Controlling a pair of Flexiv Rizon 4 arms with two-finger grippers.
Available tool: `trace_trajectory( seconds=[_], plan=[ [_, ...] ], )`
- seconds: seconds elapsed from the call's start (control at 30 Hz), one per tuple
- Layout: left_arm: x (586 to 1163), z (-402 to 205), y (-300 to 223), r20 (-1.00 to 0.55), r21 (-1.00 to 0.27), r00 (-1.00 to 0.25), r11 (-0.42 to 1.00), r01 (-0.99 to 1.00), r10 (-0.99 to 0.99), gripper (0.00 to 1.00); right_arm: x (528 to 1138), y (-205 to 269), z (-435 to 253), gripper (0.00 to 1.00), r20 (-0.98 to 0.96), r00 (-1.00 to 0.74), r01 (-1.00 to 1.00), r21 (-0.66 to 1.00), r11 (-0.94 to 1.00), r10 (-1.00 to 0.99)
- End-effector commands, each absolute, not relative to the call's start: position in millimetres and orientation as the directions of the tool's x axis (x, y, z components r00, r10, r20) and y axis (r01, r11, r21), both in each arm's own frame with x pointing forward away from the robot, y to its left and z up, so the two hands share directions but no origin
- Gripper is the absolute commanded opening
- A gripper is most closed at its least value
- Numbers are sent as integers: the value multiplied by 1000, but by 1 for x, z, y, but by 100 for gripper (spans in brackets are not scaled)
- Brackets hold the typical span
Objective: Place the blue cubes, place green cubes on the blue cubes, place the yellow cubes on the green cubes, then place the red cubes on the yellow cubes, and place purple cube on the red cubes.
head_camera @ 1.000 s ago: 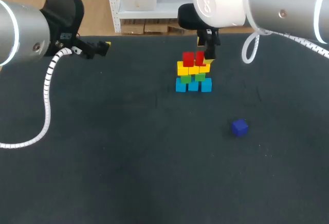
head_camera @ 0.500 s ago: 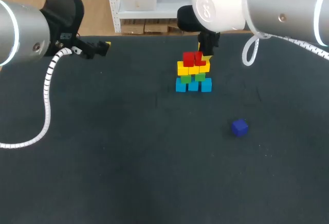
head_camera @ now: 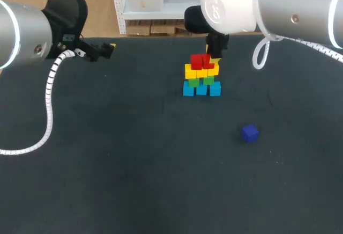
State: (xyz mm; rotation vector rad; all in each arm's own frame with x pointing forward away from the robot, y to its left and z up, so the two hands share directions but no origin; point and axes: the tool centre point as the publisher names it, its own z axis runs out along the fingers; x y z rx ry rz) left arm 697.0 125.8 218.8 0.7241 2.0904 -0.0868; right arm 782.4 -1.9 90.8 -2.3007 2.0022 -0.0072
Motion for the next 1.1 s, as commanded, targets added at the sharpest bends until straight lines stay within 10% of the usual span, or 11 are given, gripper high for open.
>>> trace_trajectory(
  seconds=[0.03, 0.27, 0.3, 1.1],
  plan=[
    [698, 219, 127, -777, 200, -427, 824, 530, 463, 100, 781, -2, 91, 32, -61, 142, -987, -77, -138, -988],
    [698, 219, 127, -777, 200, -427, 824, 530, 463, 100, 781, -2, 92, 50, -61, 142, -987, -83, -137, -988],
    [698, 219, 127, -777, 200, -427, 824, 530, 463, 100, 781, -2, 92, 100, -61, 142, -987, -85, -137, -988],
    [698, 219, 127, -777, 200, -427, 824, 530, 463, 100, 726, -67, 122, 100, -162, 65, -990, -133, -44, -985]
  ],
)
